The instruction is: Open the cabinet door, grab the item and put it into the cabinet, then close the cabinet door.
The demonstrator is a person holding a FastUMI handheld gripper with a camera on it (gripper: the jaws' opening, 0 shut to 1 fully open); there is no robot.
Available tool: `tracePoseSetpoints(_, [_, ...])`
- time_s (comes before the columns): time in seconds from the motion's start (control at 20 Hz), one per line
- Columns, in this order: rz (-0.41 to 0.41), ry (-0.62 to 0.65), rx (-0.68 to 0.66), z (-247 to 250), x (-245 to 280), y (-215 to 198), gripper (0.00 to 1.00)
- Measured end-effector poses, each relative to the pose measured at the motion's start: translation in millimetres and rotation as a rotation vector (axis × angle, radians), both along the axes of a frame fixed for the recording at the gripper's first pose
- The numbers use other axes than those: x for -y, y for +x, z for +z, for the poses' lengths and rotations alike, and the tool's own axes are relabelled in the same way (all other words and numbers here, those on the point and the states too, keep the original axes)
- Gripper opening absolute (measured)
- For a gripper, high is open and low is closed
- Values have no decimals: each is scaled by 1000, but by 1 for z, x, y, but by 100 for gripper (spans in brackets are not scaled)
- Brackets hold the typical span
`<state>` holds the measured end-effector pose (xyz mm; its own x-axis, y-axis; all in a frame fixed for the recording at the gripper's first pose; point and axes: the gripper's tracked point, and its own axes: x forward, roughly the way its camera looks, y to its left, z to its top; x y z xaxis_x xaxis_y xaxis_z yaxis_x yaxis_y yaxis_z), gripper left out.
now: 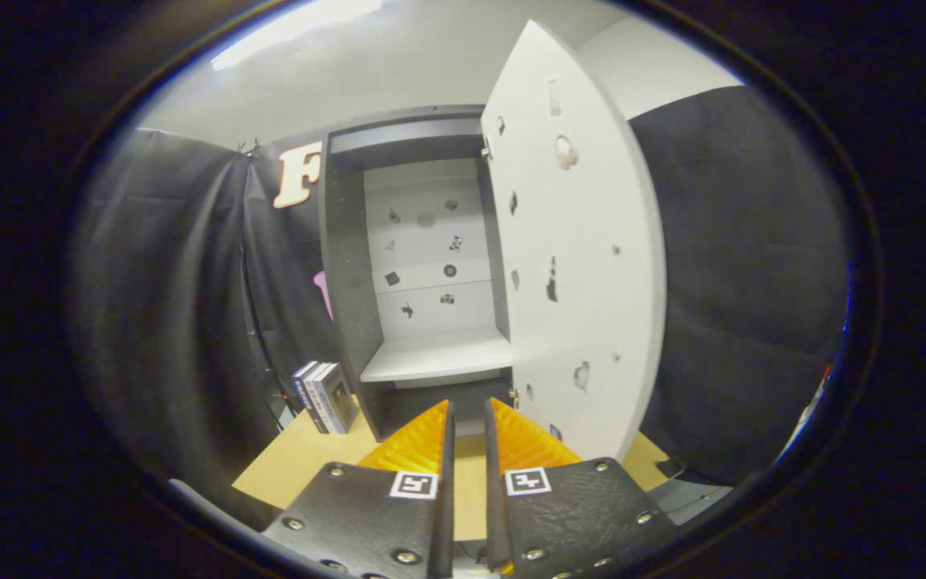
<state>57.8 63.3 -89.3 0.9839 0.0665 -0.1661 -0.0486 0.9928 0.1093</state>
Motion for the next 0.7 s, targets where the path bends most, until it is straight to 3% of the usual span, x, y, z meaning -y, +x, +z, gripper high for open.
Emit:
tracePoseSetpoints(0.1, [21,3,-21,-17,-31,7,24])
tracePoseSetpoints(0.2, [34,7,-50,-42,-59,15,39])
tracePoseSetpoints(0.25, [47,7,-73,-57,-72,17,47])
tracePoseSetpoints(0.3, [57,7,-97,-73,-83,22,62])
tracePoseSetpoints(0.5, [57,-1,-177,-132,-109,44,79])
tracePoseSetpoints(0.7, [87,-71,-264,-204,-130,60,88])
